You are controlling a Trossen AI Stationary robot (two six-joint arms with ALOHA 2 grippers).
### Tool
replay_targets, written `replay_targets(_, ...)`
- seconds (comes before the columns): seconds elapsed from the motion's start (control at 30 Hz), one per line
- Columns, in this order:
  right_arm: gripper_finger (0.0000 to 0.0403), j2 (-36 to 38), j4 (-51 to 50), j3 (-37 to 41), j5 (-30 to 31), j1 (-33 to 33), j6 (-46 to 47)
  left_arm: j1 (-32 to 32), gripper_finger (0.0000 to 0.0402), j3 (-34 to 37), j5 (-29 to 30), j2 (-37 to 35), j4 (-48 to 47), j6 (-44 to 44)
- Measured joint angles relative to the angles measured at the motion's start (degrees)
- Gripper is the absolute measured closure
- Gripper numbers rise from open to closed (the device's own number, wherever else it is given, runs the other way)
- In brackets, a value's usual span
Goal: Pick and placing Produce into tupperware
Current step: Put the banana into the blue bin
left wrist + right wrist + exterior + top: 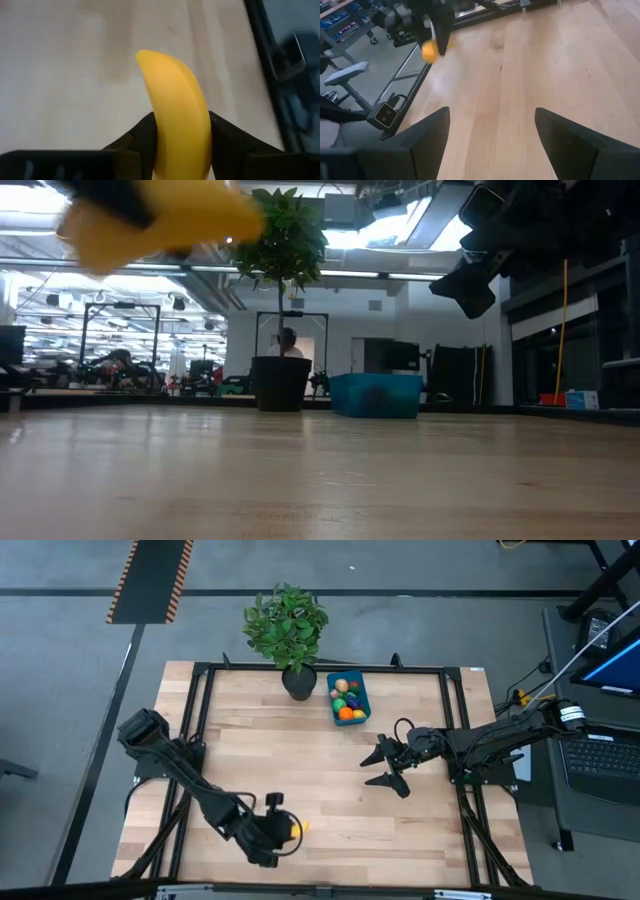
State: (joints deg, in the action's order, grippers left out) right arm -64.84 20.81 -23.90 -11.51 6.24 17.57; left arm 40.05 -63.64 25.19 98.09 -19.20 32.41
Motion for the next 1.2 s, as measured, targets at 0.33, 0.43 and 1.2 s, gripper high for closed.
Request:
replay_targets(0.33, 0.0109, -0.04, 0.37, 0.00, 0.02, 0.00, -3.05, -0.12, 0.0271, 4.07, 19.42, -8.35, 1.88, -7.90)
replay_targets(0.43, 0.0109, -0.04, 0.91, 0.02, 0.00, 0.00, -4.34, -0.36, 0.0271, 8.72, 19.78, -10.96, 9.35, -8.34)
replay_targets(1.2, 0.0109, -2.30, 9.48, 0.07, 0.02, 0.28, -10.39, -16.71, 0.0271, 36.08, -2.20, -13.36, 69.83, -26.42)
